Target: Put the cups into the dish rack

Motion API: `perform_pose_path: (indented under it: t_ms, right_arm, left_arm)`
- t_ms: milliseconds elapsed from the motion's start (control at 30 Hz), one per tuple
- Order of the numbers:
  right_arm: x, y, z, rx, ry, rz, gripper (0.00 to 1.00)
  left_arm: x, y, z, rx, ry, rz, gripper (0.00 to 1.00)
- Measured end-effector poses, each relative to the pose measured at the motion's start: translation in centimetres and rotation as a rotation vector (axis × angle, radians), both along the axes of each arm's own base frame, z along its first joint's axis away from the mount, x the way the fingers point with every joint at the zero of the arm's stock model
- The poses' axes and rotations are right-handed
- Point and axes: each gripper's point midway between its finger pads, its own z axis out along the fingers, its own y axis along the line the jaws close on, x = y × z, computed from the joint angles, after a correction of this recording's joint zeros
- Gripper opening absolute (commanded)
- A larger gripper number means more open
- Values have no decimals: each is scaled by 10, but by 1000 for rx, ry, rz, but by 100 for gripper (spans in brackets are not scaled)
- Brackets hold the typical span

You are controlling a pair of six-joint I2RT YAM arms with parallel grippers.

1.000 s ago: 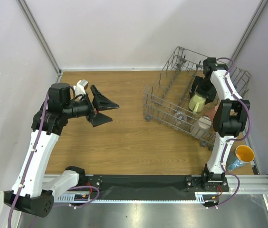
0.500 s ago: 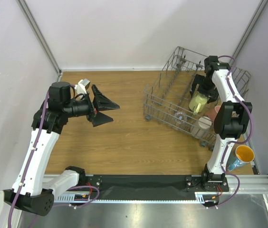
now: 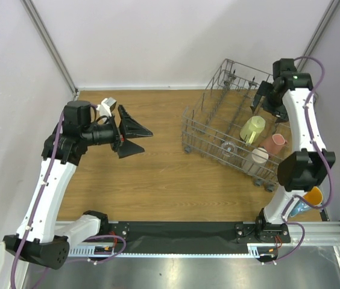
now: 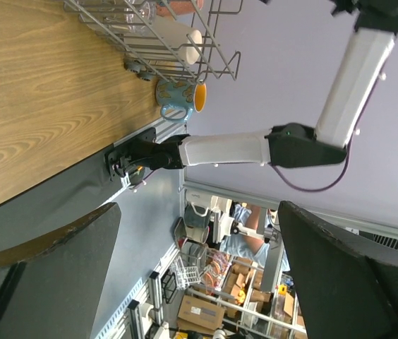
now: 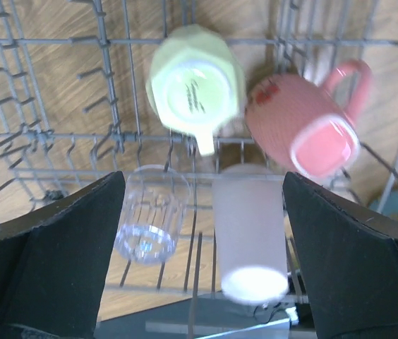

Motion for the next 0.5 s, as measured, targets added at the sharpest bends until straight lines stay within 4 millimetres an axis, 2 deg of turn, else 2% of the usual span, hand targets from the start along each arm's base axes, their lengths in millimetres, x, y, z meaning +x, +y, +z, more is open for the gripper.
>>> perform_pose_path:
  t_ms: [133, 367, 433, 500]
  right_arm:
    - [-19, -11, 30, 6, -66, -74, 88]
    - [-62, -45, 90, -10, -235, -270, 70]
    - [-77, -56, 101, -21, -278, -332, 67]
    - [-97, -67, 102, -21, -292, -399, 63]
  left_arm:
    - [5, -1, 2, 7, -3, -13, 100]
    - [11, -4, -2, 11, 17, -47, 100]
    - [13, -5, -4, 10, 24, -57, 100]
    - [14, -6, -5, 9, 33, -70, 100]
